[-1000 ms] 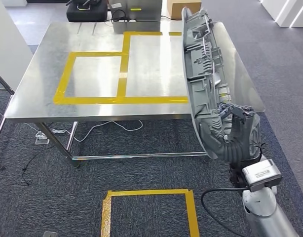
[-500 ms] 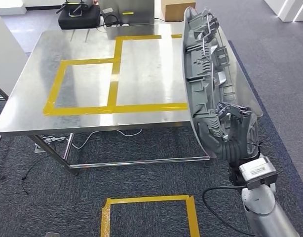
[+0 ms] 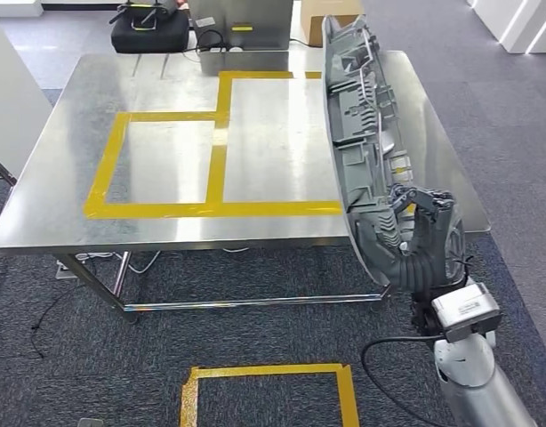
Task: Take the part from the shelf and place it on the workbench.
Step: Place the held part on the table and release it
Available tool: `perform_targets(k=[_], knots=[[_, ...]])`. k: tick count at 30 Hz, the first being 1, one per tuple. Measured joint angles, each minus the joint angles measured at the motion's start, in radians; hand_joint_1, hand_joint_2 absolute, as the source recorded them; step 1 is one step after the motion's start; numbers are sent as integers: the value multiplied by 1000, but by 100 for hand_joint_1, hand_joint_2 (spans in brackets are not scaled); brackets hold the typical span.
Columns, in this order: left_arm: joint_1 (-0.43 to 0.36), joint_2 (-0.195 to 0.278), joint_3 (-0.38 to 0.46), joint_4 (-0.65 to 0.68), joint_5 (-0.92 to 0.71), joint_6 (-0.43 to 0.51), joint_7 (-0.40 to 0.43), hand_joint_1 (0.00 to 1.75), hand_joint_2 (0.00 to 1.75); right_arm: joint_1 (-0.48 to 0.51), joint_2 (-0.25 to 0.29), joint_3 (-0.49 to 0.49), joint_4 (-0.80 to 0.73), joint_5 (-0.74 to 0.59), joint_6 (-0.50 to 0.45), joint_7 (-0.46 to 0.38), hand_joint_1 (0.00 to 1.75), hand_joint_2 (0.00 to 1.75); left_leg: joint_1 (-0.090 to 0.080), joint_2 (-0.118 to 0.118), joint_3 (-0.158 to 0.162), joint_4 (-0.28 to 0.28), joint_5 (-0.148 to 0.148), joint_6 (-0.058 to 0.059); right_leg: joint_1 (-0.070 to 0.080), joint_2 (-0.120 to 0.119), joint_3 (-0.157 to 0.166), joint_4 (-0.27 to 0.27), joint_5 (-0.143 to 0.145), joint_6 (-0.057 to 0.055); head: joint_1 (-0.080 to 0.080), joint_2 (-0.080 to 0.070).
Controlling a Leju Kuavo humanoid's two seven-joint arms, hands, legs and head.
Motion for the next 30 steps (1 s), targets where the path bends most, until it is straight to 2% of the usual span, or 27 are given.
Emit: perform_targets(k=[1,2,3,4,5,6,9,11,12,14,15,16,17,19,20,21,23,26,27,28,30], knots=[[1,0,0,0,-1,0,0,0,175,2,0,0,2,0,1,0,175,175,0,-1,8,0,-7,-1,-1,0,-25,18,15,2,0,0],[2,-1,0,0,-3,0,0,0,175,3,0,0,4,0,1,1,175,175,0,-2,18,1,-15,-2,-1,0,-29,-4,52,3,1,0],[3,-2,0,0,-4,0,0,0,175,3,0,0,5,-1,2,1,175,175,1,-3,30,1,-25,-5,-2,-1,-14,-64,105,2,1,0],[3,-2,0,0,-4,-1,0,0,175,2,0,0,7,-1,2,1,175,175,1,-4,41,1,-34,-8,-2,-2,6,-126,147,1,0,0],[2,-3,1,0,-4,-1,0,0,175,0,0,0,8,-2,4,0,175,175,-1,-5,48,2,-43,-14,-1,-3,31,-183,175,-2,0,0],[1,-2,1,0,-4,-1,0,0,175,-3,0,0,9,-2,6,0,175,175,-2,-5,51,3,-50,-19,0,-4,50,-220,182,-8,0,0],[-2,-1,2,0,-4,-3,0,0,175,-9,0,0,12,-5,10,0,175,175,-4,-3,53,-1,-60,-33,2,-1,69,-243,159,-30,-1,0],[-2,-2,2,0,-5,-3,0,0,175,-11,0,0,13,-4,11,1,175,175,-3,-2,45,26,-78,-44,-1,-1,80,-248,153,-42,-2,0],[-3,-1,2,0,-5,-3,0,0,175,-13,1,0,14,-4,12,1,175,175,-3,-1,24,69,-97,-49,-3,-2,86,-251,149,-48,-3,0],[-2,-1,2,0,-4,-3,0,0,175,-15,3,0,15,-3,13,1,175,175,-2,-1,-54,208,-145,-55,-3,-2,98,-251,137,-55,-4,0],[-1,-1,2,0,-4,-3,0,0,175,-14,4,1,17,-3,13,1,175,175,-1,-1,-95,268,-157,-57,-3,-2,105,-251,131,-56,-3,0],[1,-1,2,0,-4,-3,0,0,175,-12,5,1,19,-3,14,2,175,175,-1,-1,-123,299,-147,-57,-3,-1,115,-251,124,-55,-3,0],[3,-1,3,0,-4,-3,0,0,175,-11,5,1,21,-3,14,3,175,175,-1,-1,-133,291,-115,-55,-3,0,126,-251,115,-55,-3,0],[4,0,3,0,-4,-3,0,0,175,-10,6,1,23,-3,16,5,175,175,-2,-1,-110,186,-13,-47,-3,1,149,-252,98,-50,-3,0],[4,0,4,0,-4,-3,0,0,175,-10,6,1,25,-4,17,6,175,175,-5,-2,-94,132,24,-41,-2,2,159,-252,89,-44,-3,0],[4,0,4,0,-4,-2,0,0,175,-10,6,0,26,-4,20,9,175,175,-8,-2,-80,91,44,-35,-1,3,164,-252,84,-38,-3,0],[4,0,6,0,-2,3,0,0,175,-10,6,-3,32,-8,27,18,175,175,-13,-2,-68,59,35,-25,0,4,165,-253,79,-27,-5,0],[4,-1,9,0,-2,8,-2,0,175,-10,6,-16,46,-12,36,32,175,175,-5,-3,-54,30,21,-13,1,1,151,-239,65,-12,-5,0],[4,-2,10,0,-2,9,-2,0,175,-11,6,-21,53,-12,38,34,175,175,-2,-3,-48,24,21,-10,1,0,132,-204,48,-8,-4,0],[3,-2,10,0,-2,9,-3,0,175,-11,6,-26,59,-12,41,35,175,175,0,-3,-44,20,20,-7,1,0,99,-147,25,-5,-3,0],[2,-2,12,0,-3,10,-3,0,175,-11,6,-31,74,-9,47,43,175,175,0,-3,-42,20,16,-2,0,-1,13,-13,-11,1,-2,0]])
